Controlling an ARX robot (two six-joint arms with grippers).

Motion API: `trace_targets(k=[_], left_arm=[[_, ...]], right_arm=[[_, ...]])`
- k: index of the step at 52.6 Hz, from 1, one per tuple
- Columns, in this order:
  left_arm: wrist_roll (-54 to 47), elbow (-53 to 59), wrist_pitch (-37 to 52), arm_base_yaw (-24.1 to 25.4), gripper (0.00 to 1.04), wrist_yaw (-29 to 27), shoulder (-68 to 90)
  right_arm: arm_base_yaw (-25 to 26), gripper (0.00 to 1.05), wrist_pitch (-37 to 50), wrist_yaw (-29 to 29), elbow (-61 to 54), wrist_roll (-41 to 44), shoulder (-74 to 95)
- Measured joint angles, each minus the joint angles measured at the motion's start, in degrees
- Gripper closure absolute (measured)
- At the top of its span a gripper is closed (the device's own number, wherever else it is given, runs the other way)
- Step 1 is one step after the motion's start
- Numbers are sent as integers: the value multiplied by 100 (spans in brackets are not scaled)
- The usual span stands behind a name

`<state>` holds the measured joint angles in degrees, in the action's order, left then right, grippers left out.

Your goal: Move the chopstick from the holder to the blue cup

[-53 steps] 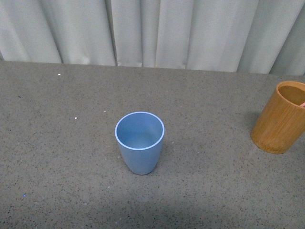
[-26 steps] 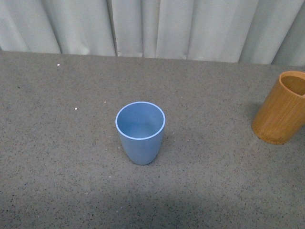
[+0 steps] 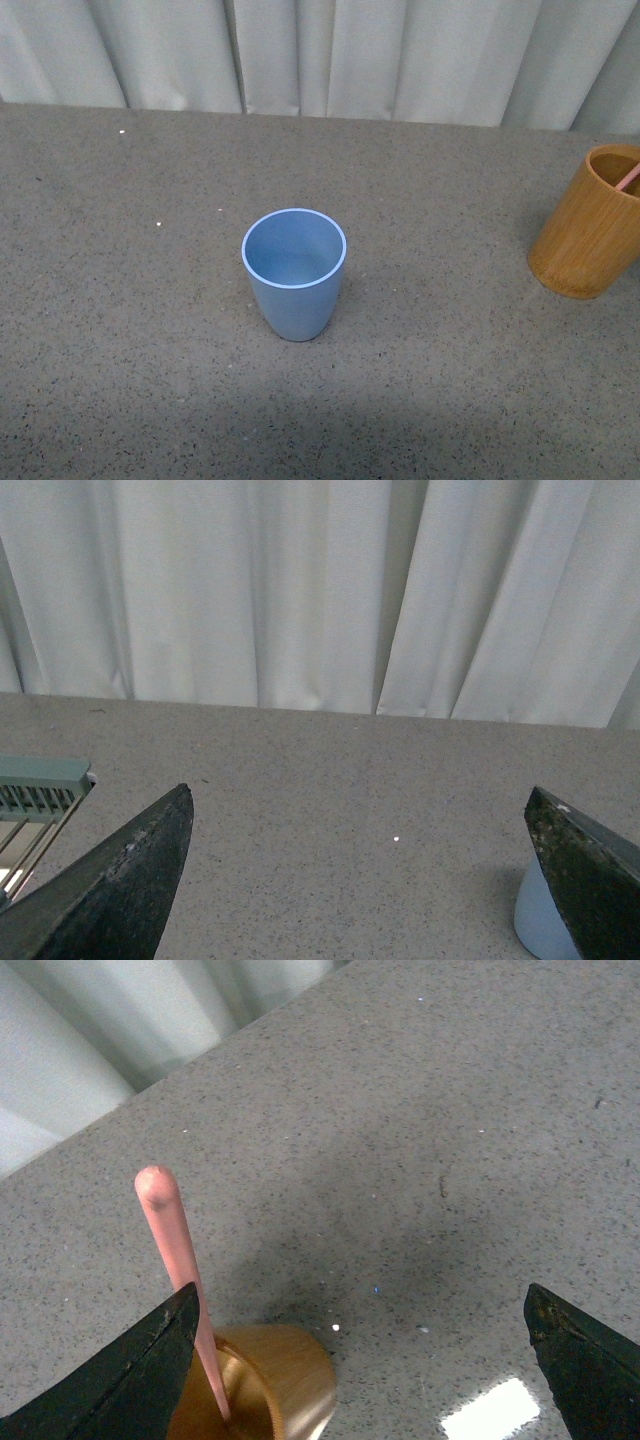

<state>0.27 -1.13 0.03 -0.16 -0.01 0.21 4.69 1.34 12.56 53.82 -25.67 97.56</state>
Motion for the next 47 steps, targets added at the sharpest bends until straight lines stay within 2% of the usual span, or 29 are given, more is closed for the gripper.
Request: trace_targets(k=[23, 47], left_arm=[[0, 0, 0, 0, 7, 0, 0], [0, 0, 0, 0, 7, 0, 0]], right_arm=[[-142, 10, 92, 101, 398, -35, 741], [-140, 72, 227, 186, 492, -155, 1043]])
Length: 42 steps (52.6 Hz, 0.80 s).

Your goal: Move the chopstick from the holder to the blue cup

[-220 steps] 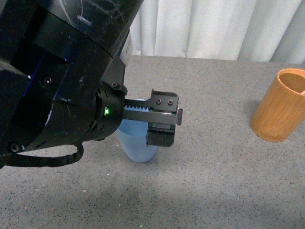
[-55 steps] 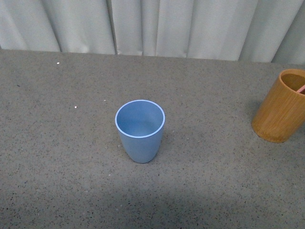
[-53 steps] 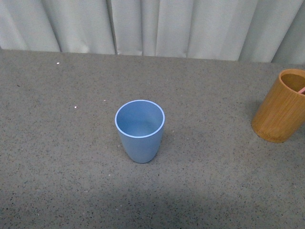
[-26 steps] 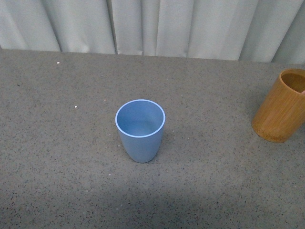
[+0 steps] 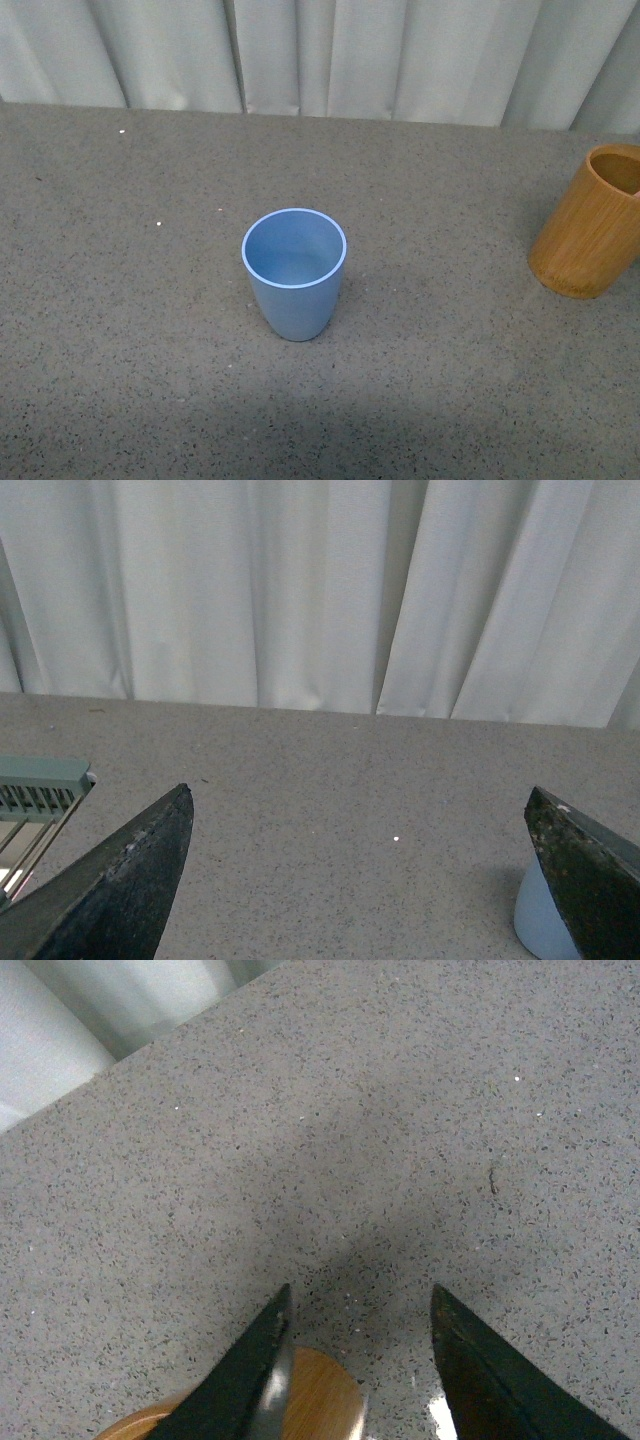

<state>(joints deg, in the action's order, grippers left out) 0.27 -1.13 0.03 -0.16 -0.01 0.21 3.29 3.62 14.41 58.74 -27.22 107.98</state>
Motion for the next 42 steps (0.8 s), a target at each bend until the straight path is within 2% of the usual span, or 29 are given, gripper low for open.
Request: trace_targets(k=[9, 22, 30, 42], left_arm=[[0, 0, 0, 0, 7, 0, 0], [0, 0, 0, 0, 7, 0, 0], [0, 0, 0, 0, 7, 0, 0], [0, 0, 0, 0, 7, 0, 0]], right_arm=[[24, 103, 37, -111, -20, -37, -164], [199, 104, 74, -175, -186, 7, -850], [382, 104, -55, -140, -153, 358, -1731], [605, 104, -118, -446, -105, 605, -2861]])
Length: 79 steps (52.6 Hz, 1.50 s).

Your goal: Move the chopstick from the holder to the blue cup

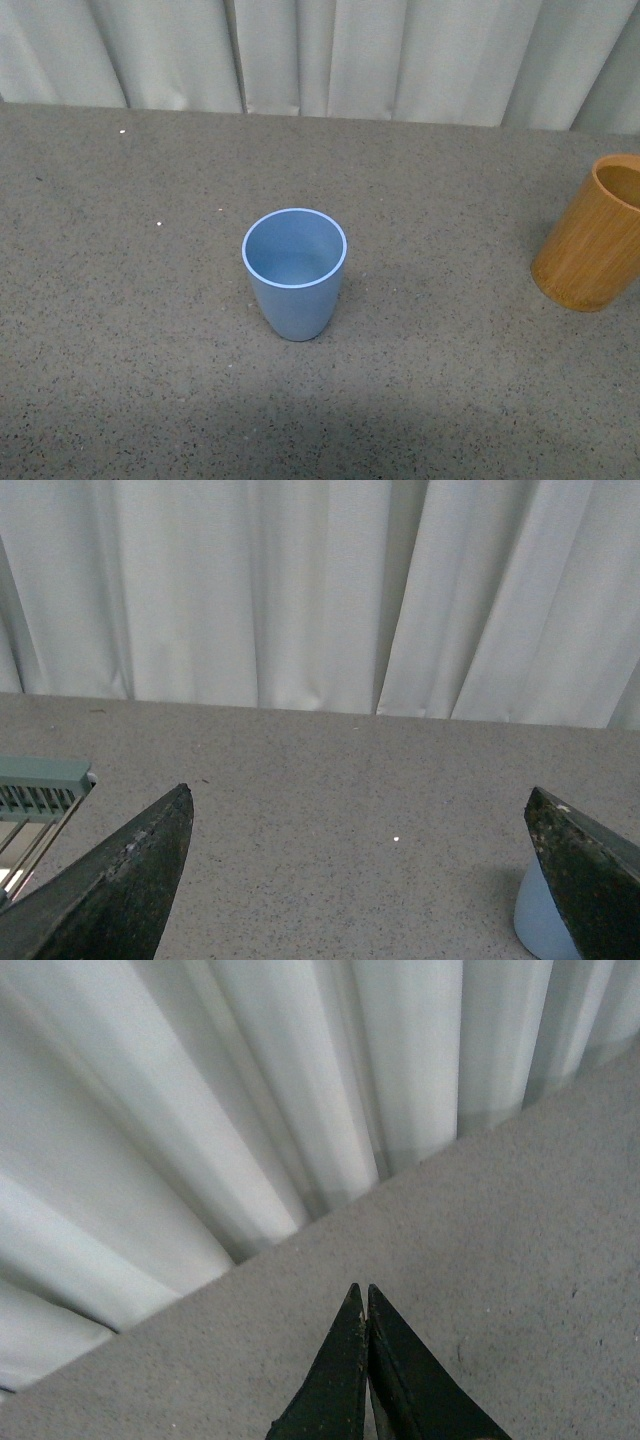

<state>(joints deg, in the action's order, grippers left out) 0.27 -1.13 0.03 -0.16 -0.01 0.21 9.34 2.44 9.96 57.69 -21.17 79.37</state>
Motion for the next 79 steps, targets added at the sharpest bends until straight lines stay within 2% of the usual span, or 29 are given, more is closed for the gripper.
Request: trace_targets(k=[6, 19, 26, 42, 79], left_arm=[[0, 0, 0, 0, 7, 0, 0], [0, 0, 0, 0, 7, 0, 0], [0, 0, 0, 0, 7, 0, 0], [0, 0, 0, 0, 7, 0, 0], [0, 0, 0, 0, 7, 0, 0]], right_arm=[[-153, 104, 264, -227, -153, -87, -538], [-1401, 104, 1650, -472, -946, -1119, -291], [-1784, 104, 2258, -612, -1054, -1687, 254], [-2199, 104, 2951, -922, -1121, -2437, 1060], [-2876, 104, 3191, -1287, -1038, -2758, 2050]])
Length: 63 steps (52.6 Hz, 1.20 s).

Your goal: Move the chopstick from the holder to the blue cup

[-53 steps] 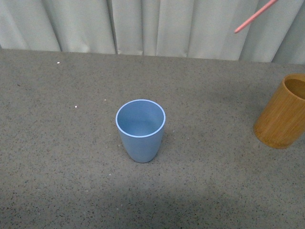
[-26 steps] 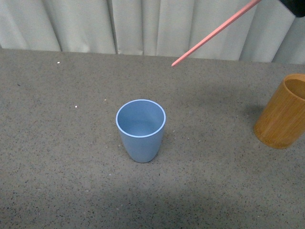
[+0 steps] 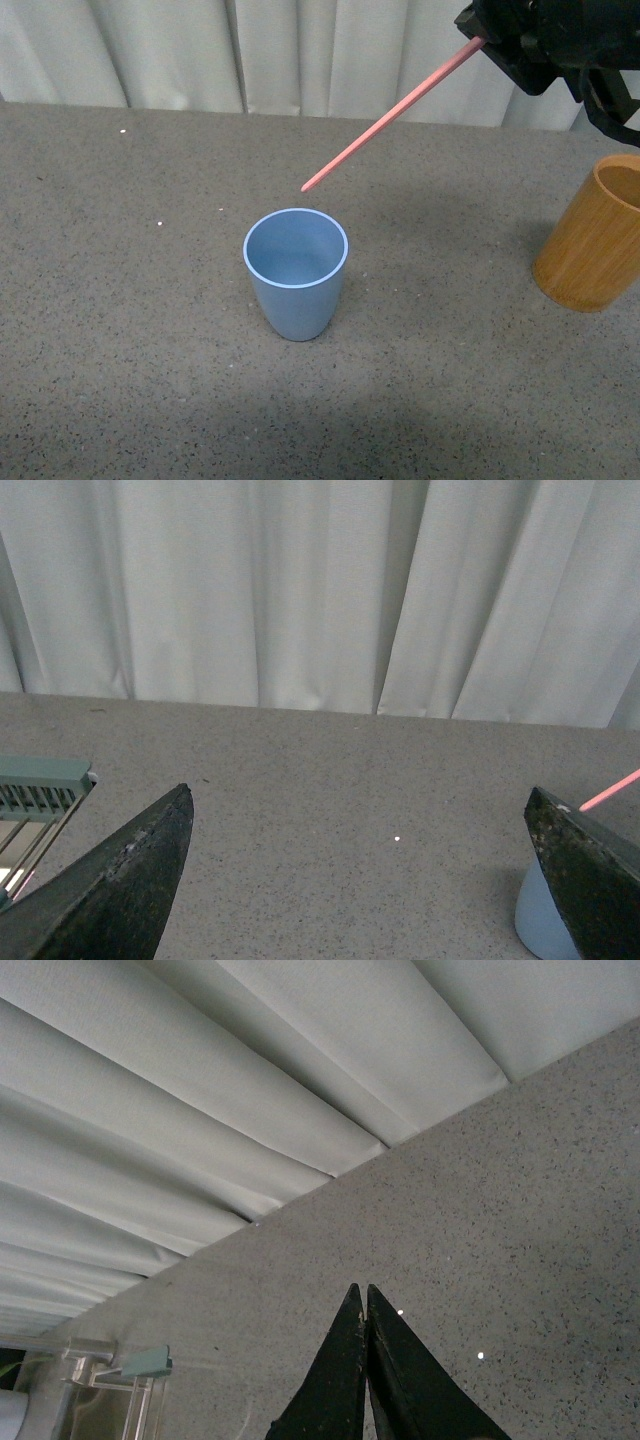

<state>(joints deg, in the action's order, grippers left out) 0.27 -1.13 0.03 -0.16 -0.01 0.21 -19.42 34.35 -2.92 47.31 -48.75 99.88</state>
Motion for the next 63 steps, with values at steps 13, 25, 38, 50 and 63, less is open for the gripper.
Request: trace_targets(k=[13, 25, 38, 50, 63], left_arm=[[0, 0, 0, 0, 7, 0, 0], [0, 0, 0, 2, 7, 0, 0], [0, 0, 0, 0, 7, 0, 0], [0, 0, 0, 2, 7, 0, 0], [0, 0, 0, 0, 7, 0, 0]], right_arm=[[-136, 104, -55, -24, 168, -17, 317], [-177, 104, -61, -20, 173, -17, 420], [-232, 104, -96, -20, 214, -11, 450], [-310, 92, -227, -63, 286, 39, 455], [-321, 43, -411, 243, 291, 247, 448]])
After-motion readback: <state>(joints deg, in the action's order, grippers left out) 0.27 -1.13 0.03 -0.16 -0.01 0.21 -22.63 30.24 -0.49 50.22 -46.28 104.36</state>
